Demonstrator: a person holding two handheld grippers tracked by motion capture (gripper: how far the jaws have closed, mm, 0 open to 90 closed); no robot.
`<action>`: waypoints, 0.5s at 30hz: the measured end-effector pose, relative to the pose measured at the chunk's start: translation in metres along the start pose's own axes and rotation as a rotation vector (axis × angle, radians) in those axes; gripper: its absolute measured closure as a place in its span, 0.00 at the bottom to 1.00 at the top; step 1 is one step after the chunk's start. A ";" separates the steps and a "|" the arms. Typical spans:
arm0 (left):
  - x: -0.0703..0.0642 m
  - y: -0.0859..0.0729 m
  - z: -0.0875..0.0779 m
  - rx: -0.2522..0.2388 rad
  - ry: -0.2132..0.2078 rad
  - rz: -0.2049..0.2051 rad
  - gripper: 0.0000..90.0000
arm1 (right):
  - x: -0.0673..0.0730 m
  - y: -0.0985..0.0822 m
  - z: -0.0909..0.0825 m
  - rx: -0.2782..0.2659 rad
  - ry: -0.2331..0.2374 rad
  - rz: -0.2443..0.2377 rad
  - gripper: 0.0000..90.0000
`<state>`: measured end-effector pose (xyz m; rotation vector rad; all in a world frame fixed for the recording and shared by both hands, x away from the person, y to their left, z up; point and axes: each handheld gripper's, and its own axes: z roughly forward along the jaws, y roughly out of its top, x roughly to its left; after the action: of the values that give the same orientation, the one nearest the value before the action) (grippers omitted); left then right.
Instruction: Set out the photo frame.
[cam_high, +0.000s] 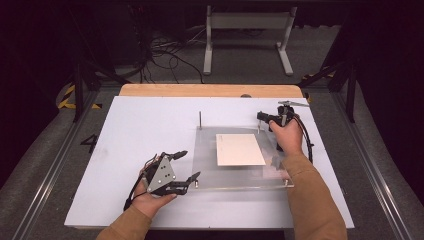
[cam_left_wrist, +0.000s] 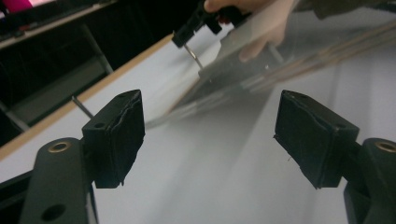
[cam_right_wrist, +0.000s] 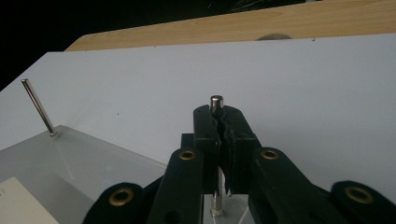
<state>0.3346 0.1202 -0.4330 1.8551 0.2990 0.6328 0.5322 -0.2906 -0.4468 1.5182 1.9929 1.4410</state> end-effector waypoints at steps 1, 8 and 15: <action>0.000 0.001 0.002 -0.019 -0.002 0.009 0.28 | 0.000 0.000 0.000 0.001 0.001 0.002 0.95; -0.002 0.005 0.016 -0.045 -0.036 0.031 0.43 | 0.000 0.000 0.000 0.001 -0.001 0.005 0.94; -0.002 0.007 0.020 0.010 -0.073 0.076 0.64 | 0.002 0.002 -0.003 0.023 -0.003 -0.052 0.89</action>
<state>0.3435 0.1012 -0.4324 1.9016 0.1846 0.6153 0.5307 -0.2903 -0.4431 1.4659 2.0390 1.3996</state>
